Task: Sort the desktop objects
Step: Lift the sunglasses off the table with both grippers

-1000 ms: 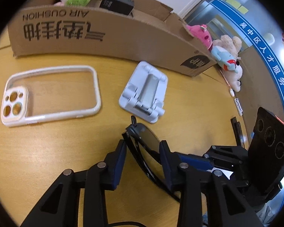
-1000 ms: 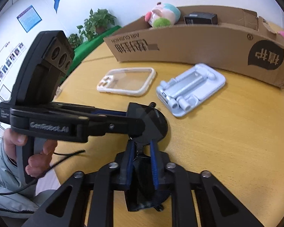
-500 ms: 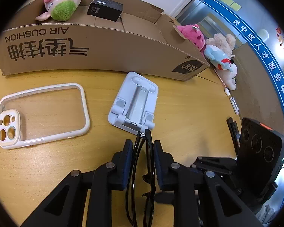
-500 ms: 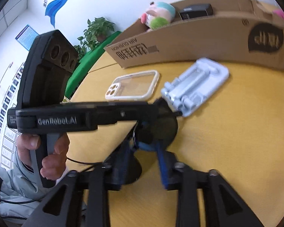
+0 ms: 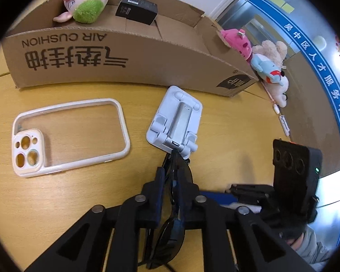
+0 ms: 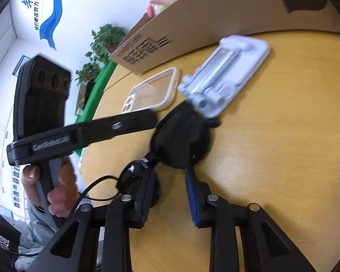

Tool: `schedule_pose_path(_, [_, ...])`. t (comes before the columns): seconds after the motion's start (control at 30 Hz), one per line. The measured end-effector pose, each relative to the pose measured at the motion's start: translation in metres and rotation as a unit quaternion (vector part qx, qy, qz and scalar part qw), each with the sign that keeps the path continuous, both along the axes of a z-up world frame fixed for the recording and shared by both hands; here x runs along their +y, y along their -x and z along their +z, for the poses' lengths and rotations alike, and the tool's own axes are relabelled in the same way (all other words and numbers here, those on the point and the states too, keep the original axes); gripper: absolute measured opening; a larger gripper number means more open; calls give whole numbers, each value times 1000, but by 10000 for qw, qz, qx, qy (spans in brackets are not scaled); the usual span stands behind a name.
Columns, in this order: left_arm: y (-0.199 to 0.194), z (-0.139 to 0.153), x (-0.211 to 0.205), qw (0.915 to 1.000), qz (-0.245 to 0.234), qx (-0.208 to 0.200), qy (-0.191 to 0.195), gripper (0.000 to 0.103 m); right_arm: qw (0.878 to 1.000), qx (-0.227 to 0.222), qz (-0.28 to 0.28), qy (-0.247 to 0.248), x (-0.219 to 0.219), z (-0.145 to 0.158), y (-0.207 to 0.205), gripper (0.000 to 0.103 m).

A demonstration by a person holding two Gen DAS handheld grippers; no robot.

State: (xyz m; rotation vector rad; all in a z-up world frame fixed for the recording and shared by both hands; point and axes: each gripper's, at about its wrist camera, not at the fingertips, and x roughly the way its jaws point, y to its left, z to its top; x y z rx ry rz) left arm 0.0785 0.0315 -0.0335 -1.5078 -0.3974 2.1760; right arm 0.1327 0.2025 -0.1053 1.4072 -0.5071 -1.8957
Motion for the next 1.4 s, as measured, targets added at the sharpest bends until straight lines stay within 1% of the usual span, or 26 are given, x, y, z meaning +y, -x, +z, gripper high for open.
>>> schedule_pose_path(0.03, [-3,2,-2,9999,-98,1,-29,26,10000,22,-30,-33,2,1,1,30])
schedule_pose_path(0.07, [-4,3,-2,9998,-200,2,-27,38,9999,27,-72,-80,5,2,3,30])
schedule_pose_path(0.1, [-7,2,-1,9994,-349,-5,-5,44,9999,0,-103,-90,7,3,4,31])
schedule_pose_path(0.13, [-10,-1,2,9984,-561,-60,33,48,9999,-46,-99,-66,9,3,4,35])
schedule_pose_path(0.17, [-11,-5,4,9975,-691,-150,41,48,9999,-85,-64,-26,9,3,3,43])
schedule_pose_path(0.2, [-13,-10,6,9964,-808,-259,47,48,9999,-104,-10,28,8,4,0,46])
schedule_pose_path(0.23, [-15,-10,5,9964,-806,-248,31,48,9999,-104,15,47,6,5,-2,48])
schedule_pose_path(0.3, [-17,-13,2,9956,-871,-326,-70,46,9999,-71,81,-25,1,6,-8,48])
schedule_pose_path(0.33, [-18,-12,1,9958,-870,-289,-62,45,9999,-120,115,44,1,4,-7,48])
schedule_pose_path(0.43, [-21,-6,1,9944,-1017,-224,-159,31,9998,-152,110,114,-3,3,-10,48])
schedule_pose_path(0.6, [-22,-7,2,9921,-1212,-293,-129,31,9999,-140,-43,6,8,5,-11,49])
schedule_pose_path(0.67, [-22,-12,3,9910,-1265,-397,-192,31,9997,-165,-198,-3,18,4,-10,49])
schedule_pose_path(0.73, [-22,-18,7,9902,-1308,-465,-140,31,9994,-184,-293,-11,25,3,-10,49])
schedule_pose_path(0.8, [-21,-24,12,9896,-1317,-575,-67,16,9994,-168,-302,-41,28,3,-12,49])
schedule_pose_path(0.83, [-21,-28,15,9889,-1328,-664,-67,14,9994,-161,-292,-50,29,3,-12,49])
schedule_pose_path(0.87, [-21,-30,16,9891,-1310,-669,-96,14,9994,-174,-289,-28,28,2,-11,49])
schedule_pose_path(0.93, [-23,-28,19,9897,-1291,-606,-90,13,9993,-225,-277,68,25,1,-9,50])
schedule_pose_path(1.03, [-26,-22,26,9902,-1316,-460,-65,8,9988,-340,-191,306,13,-1,-6,49])
schedule_pose_path(1.07, [-26,-21,27,9906,-1307,-411,-57,8,9984,-369,-214,362,7,-3,-4,49])
schedule_pose_path(1.17, [-29,-19,32,9906,-1342,-282,-25,8,9963,-517,-259,632,7,-8,3,49])
schedule_pose_path(1.2, [-29,-17,35,9908,-1332,-249,-8,7,9961,-531,-277,653,7,-9,5,49])
schedule_pose_path(1.3, [-31,-9,39,9911,-1329,-106,-34,4,9955,-539,-255,742,4,-8,8,47])
schedule_pose_path(1.33, [-31,-6,40,9910,-1340,-36,-17,3,9953,-515,-260,775,4,-7,9,42])
schedule_pose_path(1.37, [-32,-1,43,9904,-1380,36,-37,3,9951,-491,-271,808,3,-5,9,32])
schedule_pose_path(1.4, [-32,4,45,9901,-1400,130,-37,3,9949,-461,-280,850,5,-2,10,30])
